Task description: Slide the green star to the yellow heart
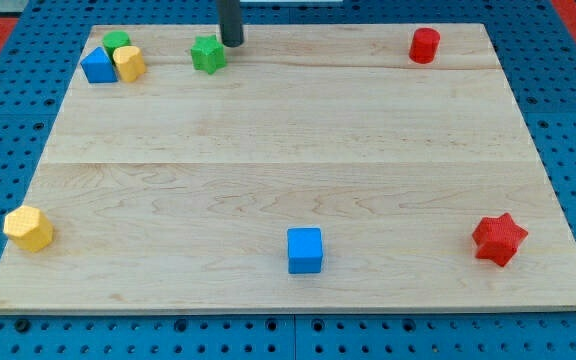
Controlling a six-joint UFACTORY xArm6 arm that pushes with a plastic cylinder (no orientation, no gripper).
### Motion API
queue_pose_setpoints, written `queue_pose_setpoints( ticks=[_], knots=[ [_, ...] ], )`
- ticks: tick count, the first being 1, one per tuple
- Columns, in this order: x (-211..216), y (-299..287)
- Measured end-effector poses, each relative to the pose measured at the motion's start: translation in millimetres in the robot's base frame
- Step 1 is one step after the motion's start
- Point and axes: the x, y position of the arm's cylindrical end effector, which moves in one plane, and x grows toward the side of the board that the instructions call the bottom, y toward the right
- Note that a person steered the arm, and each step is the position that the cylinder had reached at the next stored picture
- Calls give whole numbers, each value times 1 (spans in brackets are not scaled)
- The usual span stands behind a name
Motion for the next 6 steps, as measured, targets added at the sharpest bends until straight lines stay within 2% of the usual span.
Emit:
queue_pose_setpoints(
  ticks=[1, 2, 3, 4, 6],
  knots=[
    [16, 21],
    [38, -1],
    [42, -38],
    [18, -43],
    [5, -59]
  ],
)
